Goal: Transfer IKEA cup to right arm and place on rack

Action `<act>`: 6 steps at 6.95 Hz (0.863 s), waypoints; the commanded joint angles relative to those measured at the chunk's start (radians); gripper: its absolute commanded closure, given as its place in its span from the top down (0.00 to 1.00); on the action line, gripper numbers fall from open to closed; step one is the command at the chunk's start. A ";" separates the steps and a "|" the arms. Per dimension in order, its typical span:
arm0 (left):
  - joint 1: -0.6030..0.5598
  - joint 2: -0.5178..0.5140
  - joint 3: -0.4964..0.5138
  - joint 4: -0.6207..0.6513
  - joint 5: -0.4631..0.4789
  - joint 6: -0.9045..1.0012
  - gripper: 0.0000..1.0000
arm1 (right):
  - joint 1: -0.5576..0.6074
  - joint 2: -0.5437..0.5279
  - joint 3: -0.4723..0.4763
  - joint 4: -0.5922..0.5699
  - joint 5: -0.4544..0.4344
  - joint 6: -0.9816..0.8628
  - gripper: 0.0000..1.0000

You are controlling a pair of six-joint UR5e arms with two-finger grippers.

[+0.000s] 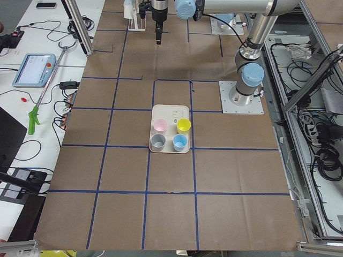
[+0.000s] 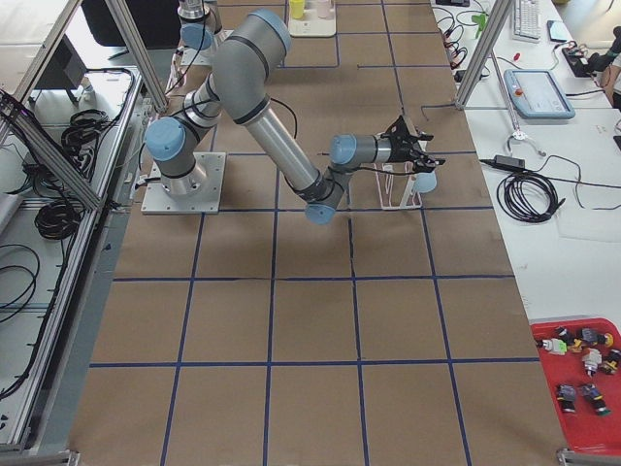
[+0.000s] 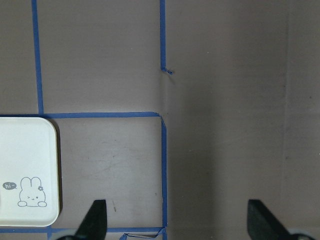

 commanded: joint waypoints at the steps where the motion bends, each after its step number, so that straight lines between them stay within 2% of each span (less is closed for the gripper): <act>1: -0.002 -0.001 0.000 0.000 -0.003 -0.025 0.99 | -0.001 -0.045 -0.009 0.002 -0.001 -0.001 1.00; 2: 0.000 0.001 0.000 0.000 -0.003 -0.025 0.99 | 0.000 -0.092 -0.009 0.028 -0.004 -0.007 1.00; 4: 0.000 0.001 0.000 0.000 -0.005 -0.022 0.99 | 0.000 -0.181 -0.009 0.203 -0.013 -0.021 1.00; 5: 0.000 0.001 0.000 0.000 -0.005 -0.020 0.99 | 0.000 -0.248 -0.009 0.346 -0.015 -0.021 1.00; 6: 0.000 0.001 0.000 0.000 -0.005 -0.019 0.99 | 0.000 -0.323 -0.010 0.544 -0.013 -0.021 1.00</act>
